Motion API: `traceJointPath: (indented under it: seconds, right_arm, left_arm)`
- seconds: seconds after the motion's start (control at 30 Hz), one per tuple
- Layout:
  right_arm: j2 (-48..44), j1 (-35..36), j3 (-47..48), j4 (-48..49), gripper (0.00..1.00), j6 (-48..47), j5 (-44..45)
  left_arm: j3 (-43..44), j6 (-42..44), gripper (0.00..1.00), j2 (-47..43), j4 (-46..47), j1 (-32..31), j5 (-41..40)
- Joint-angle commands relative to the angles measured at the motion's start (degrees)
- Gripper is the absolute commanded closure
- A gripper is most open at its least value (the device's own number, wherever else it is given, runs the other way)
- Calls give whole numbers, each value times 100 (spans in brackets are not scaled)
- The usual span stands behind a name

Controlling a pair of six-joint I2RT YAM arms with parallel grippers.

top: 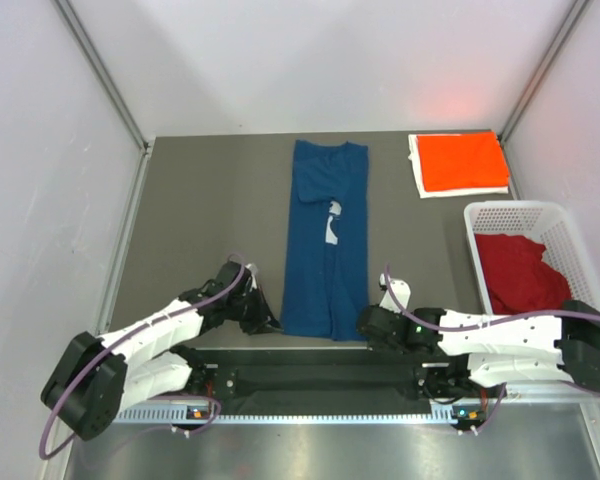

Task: Fold and stack the t-shirts
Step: Fold the tshirt

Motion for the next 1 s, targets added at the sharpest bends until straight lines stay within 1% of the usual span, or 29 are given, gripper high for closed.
traceJointPath:
  seconds: [0.0, 0.07, 0.1, 0.2, 0.37, 0.4, 0.6, 0.63, 0.7, 0.8, 0.83, 0.97]
  right_arm:
    - [-163, 204, 261, -586, 100, 120, 150]
    - [-242, 335, 288, -717, 100, 182, 159]
    - [-251, 380, 314, -762, 100, 208, 177]
    - [-208, 485, 384, -885, 100, 252, 186]
    - [-68, 494, 551, -999, 100, 86, 282]
    - [-41, 494, 699, -1156, 100, 42, 369]
    - [179, 407, 1281, -1527, 100, -397, 669]
    - [170, 302, 1307, -1518, 100, -511, 660]
    - [144, 144, 1395, -1501, 100, -687, 669]
    - [161, -243, 1492, -1457, 100, -1152, 643]
    - [170, -479, 1509, -1413, 100, -1441, 617]
    - [258, -990, 1606, -975, 100, -2181, 485]
  left_arm:
    - [-76, -386, 100, -234, -238, -159, -60]
    - [-58, -491, 100, -261, -256, -317, -112]
    - [-49, -605, 100, -261, -273, -544, -165]
    - [21, -860, 100, -182, -361, -931, -411]
    - [240, -905, 100, -41, -607, -986, -683]
    - [302, -861, 100, 2, -634, -986, -719]
    - [1136, -484, 100, 617, -853, -959, -815]
    - [1363, -440, 100, 818, -888, -951, -824]
    - [1549, -352, 100, 977, -924, -907, -816]
    - [1918, -246, 100, 1303, -941, -775, -781]
    - [1998, -202, 100, 1443, -968, -723, -763]
    - [2411, 131, 100, 1751, -1099, -249, -666]
